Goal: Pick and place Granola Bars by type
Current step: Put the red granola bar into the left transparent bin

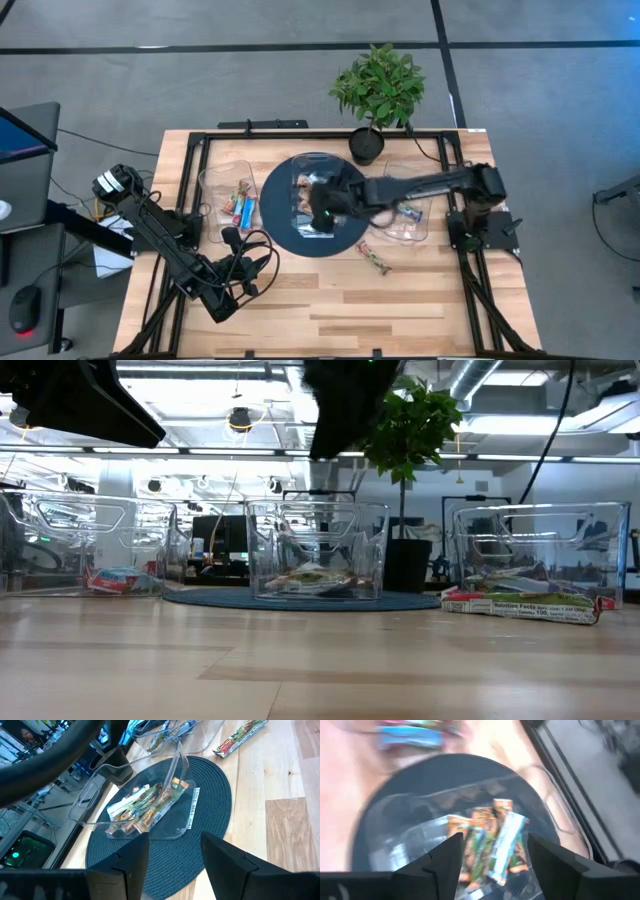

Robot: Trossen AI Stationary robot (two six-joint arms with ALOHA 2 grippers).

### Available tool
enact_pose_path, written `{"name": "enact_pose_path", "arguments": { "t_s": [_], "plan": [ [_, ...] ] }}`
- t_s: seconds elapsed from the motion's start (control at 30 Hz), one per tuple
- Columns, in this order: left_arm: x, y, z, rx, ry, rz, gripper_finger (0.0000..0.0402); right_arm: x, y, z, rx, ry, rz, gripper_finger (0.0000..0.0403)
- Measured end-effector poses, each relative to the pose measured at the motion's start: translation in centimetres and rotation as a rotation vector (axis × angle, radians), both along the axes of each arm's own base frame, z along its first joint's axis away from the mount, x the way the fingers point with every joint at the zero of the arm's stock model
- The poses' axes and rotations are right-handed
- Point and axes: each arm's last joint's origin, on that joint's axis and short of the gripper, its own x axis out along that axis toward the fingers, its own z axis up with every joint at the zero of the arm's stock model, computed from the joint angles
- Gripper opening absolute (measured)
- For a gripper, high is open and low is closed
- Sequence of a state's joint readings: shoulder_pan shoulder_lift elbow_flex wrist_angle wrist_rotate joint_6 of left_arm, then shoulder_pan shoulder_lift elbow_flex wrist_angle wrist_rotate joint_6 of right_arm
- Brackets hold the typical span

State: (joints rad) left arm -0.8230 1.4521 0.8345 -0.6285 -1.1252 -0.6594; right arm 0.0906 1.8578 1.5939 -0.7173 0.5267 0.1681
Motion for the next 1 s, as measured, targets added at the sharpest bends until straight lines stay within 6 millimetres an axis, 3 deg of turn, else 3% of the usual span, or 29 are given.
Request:
{"name": "enact_pose_path", "arguments": {
  "t_s": [0.13,0.23,0.33,0.5,0.77,1.0],
  "plan": [
    [0.0,0.0,0.0,-0.002,0.000,0.000,0.0174,-1.8,3.4,1.8,-0.026,0.014,0.121,0.0207],
    [0.0,0.0,0.0,-0.007,-0.001,0.002,0.0174,-3.3,6.0,1.8,-0.011,0.085,0.162,0.0197],
    [0.0,0.0,0.0,-0.017,0.008,-0.002,0.0174,-4.9,8.5,0.3,0.009,0.174,0.160,0.0188],
    [0.0,0.0,0.0,-0.021,0.009,-0.003,0.0174,-7.8,11.6,-3.9,-0.006,0.303,0.169,0.0172],
    [0.3,-0.1,0.1,-0.001,-0.014,-0.008,0.0174,-11.6,13.4,-8.3,-0.021,0.395,0.127,0.0135],
    [0.9,0.3,0.2,0.000,-0.009,0.004,0.0174,-13.2,13.5,-10.3,0.034,0.438,0.070,0.0109]
  ]
}}
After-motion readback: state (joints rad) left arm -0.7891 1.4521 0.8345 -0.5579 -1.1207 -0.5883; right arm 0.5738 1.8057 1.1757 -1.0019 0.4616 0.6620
